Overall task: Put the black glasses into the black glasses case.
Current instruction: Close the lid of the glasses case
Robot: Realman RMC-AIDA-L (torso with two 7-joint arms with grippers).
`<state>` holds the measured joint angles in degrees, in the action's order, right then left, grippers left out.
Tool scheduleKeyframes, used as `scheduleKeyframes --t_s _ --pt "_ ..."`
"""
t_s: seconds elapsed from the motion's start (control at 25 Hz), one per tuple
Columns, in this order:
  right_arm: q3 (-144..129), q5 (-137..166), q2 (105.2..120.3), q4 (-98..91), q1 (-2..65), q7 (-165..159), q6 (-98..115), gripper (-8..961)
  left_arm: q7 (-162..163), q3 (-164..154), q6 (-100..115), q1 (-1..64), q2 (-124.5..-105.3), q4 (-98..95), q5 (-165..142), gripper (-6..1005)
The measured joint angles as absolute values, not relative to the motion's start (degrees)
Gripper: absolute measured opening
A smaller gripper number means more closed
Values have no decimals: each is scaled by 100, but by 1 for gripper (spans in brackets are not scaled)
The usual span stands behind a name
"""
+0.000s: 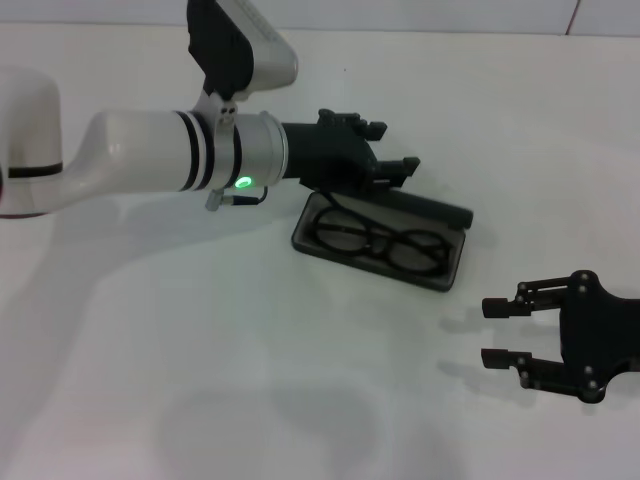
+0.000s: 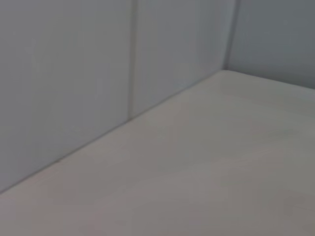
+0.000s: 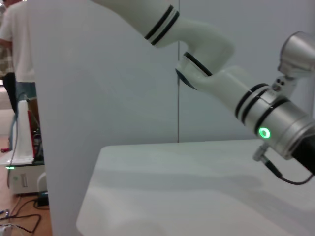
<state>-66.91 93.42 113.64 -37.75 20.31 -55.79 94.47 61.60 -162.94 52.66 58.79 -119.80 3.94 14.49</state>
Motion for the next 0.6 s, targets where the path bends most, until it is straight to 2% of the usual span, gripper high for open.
scheduleKeyframes --t_s 0.6 --pt "-6679 9342 11339 -3787 2109 -5574 9280 450 5251 -16278 5711 5234 -11988 238 1739 690"
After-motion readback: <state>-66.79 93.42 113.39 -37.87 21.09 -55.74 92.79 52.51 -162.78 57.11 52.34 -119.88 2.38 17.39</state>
